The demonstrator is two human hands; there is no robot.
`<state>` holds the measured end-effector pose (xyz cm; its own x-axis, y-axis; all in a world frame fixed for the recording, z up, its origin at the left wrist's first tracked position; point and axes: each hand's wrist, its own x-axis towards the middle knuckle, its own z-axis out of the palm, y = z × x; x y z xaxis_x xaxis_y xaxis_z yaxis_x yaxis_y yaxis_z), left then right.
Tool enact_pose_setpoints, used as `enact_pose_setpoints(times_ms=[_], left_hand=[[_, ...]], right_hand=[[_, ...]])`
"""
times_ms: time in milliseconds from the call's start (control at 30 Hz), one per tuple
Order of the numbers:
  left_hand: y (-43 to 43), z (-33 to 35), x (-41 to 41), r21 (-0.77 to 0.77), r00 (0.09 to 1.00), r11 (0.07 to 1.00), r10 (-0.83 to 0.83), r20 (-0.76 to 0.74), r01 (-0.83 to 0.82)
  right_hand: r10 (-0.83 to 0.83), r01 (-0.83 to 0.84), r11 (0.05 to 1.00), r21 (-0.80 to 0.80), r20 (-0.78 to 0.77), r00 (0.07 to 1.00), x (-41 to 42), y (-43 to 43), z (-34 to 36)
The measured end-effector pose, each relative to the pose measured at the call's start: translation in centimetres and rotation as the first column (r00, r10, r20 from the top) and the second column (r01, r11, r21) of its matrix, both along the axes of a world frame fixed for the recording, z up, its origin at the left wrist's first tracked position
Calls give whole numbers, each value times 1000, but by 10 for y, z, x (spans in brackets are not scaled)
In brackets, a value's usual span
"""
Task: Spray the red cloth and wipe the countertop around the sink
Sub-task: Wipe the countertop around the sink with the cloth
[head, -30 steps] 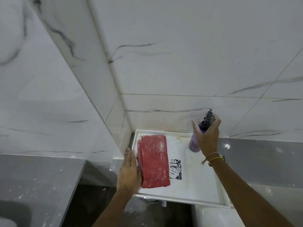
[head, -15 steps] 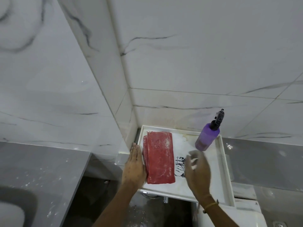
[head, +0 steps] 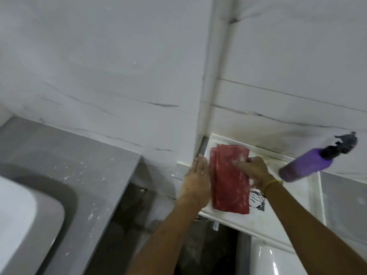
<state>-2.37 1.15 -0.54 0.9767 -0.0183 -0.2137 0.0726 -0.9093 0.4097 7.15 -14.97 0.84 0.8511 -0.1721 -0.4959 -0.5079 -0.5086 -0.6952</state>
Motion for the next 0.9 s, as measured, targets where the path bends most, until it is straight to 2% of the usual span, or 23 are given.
enact_pose_setpoints(times_ms=[100,200,300,433,533,600,700,800,900], left_hand=[[8,6,-3,-68,997,995,-71,21,73],[30,13,-39,-245,987,965,-61,151,97],[61,15,-102,-394,979,918,40,199,43],[110,13,-180,-452,944,874,281,175,-176],[139,20,-216,-510,831,784,513,214,-353],[154,32,-224,-526,760,743,600,249,-414],[172,45,-232,-553,639,673,710,297,-491],[182,57,-240,-602,512,579,803,305,-550],[196,67,-246,-649,396,510,857,329,-564]], right_hand=[[-29,24,978,209,18,999,-11,-4,13],[-19,-8,930,367,71,997,-36,2,29],[-60,-31,928,371,230,971,-74,11,51],[-26,-123,924,362,380,925,-115,34,78],[76,-204,928,311,378,923,-129,65,84],[158,-267,932,247,387,908,-132,92,90],[336,-429,895,125,444,831,-129,148,108],[467,-541,841,-17,529,709,-121,204,129],[547,-593,786,-176,644,534,-104,267,138]])
